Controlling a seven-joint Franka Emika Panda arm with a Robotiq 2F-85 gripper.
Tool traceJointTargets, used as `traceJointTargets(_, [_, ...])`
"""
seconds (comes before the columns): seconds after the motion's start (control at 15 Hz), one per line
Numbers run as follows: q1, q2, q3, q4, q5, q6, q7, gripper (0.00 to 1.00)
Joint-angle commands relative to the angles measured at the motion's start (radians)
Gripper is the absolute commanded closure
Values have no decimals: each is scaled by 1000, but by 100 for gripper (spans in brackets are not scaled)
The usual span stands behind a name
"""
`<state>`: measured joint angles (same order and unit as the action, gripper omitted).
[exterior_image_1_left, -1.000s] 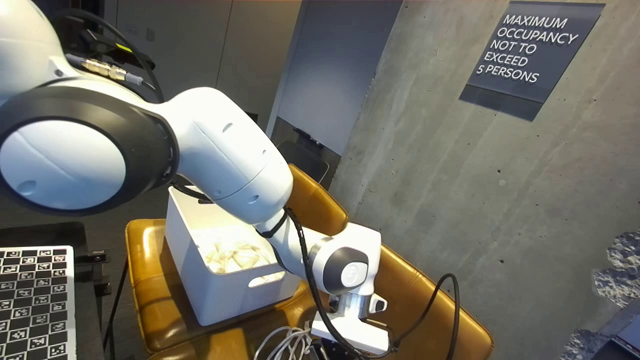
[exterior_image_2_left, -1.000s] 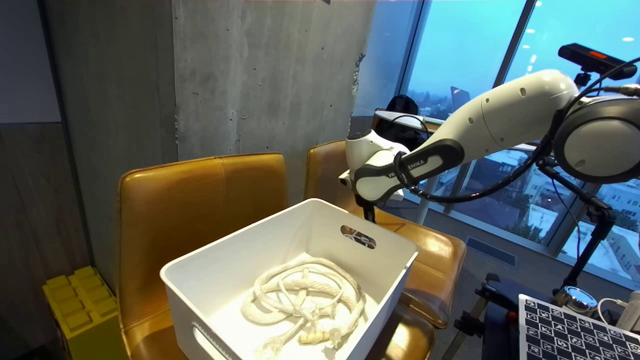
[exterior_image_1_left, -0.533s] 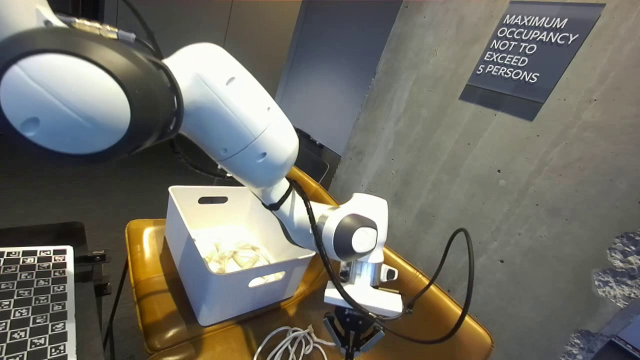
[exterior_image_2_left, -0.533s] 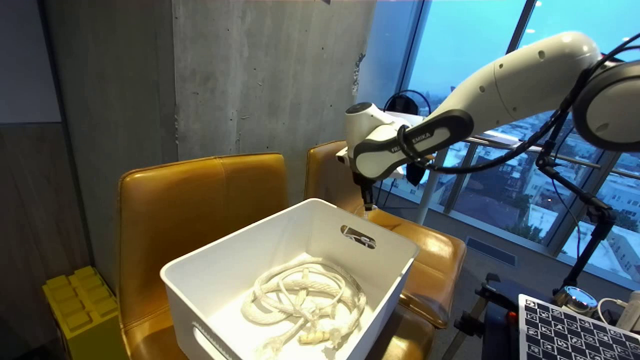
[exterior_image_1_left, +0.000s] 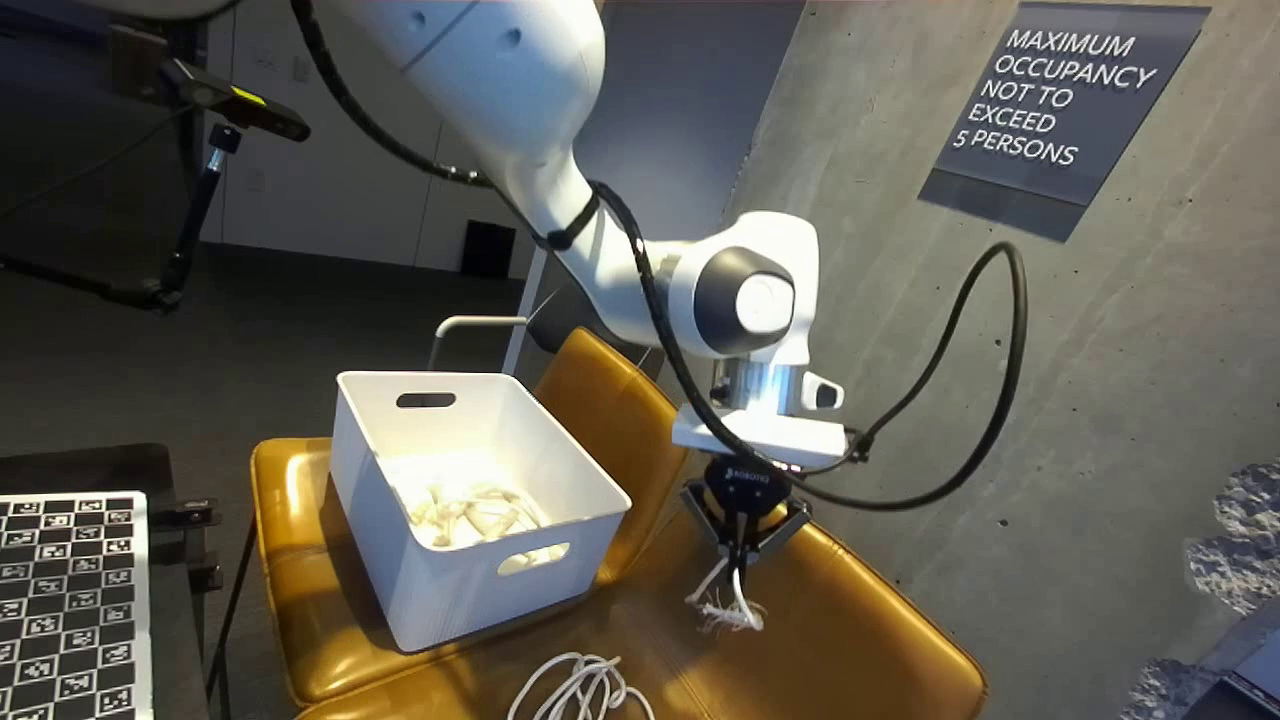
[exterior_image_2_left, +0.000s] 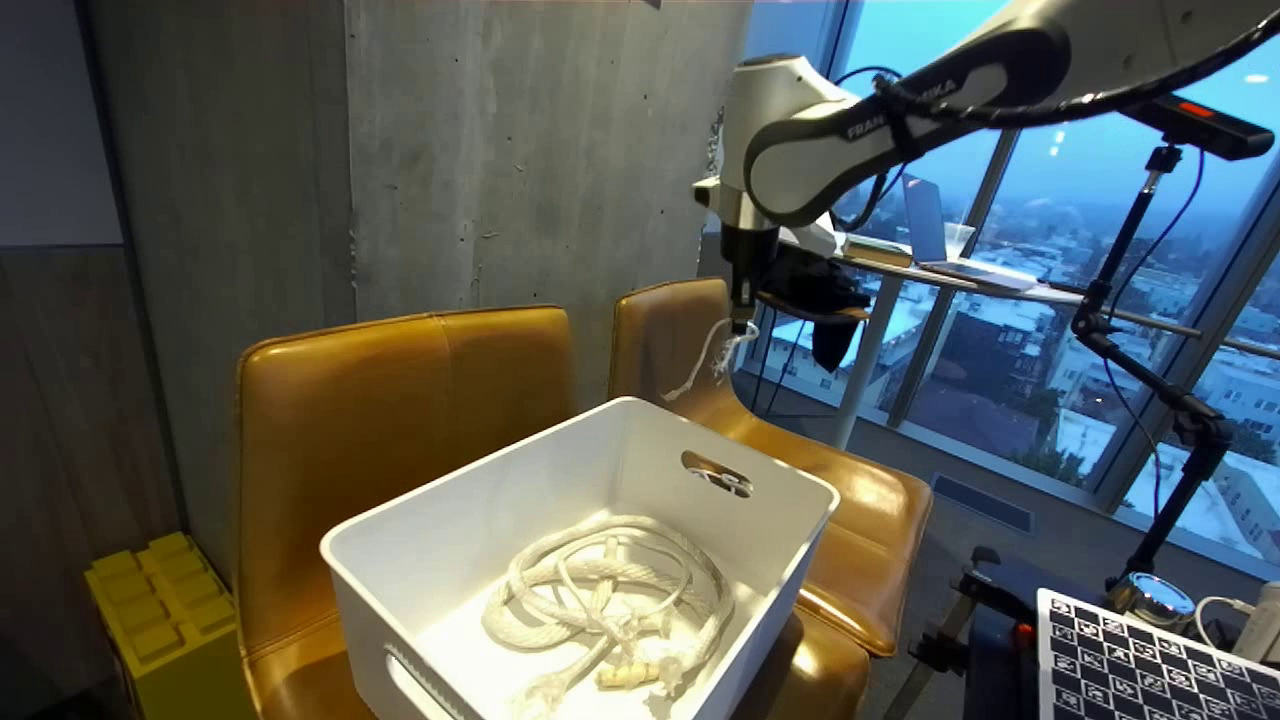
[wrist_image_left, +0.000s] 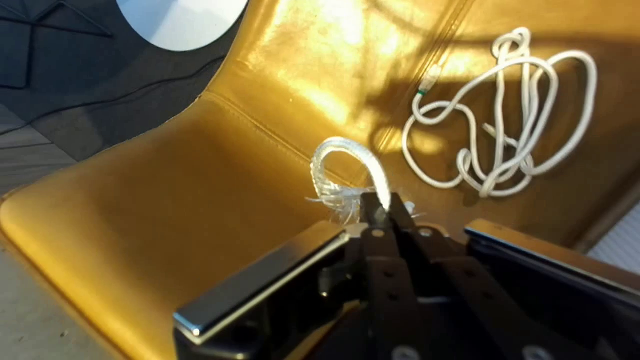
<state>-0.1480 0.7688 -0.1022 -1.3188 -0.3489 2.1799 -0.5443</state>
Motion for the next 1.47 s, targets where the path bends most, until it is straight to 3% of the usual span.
traceJointTargets(0.0, [14, -223, 41, -196, 21, 46, 41, 99])
traceJointTargets(0.4, [73, -511, 116, -382, 83, 21, 55, 99])
traceJointTargets(0.8, [144, -759, 216, -611, 362, -147, -22, 99])
traceJointTargets(1.07, [194, -798, 207, -717, 380, -92, 6, 99])
traceJointTargets(1.33, [190, -757, 188, -772, 347, -11, 11, 99])
traceJointTargets(1.4, [191, -744, 186, -781, 337, 15, 26, 71])
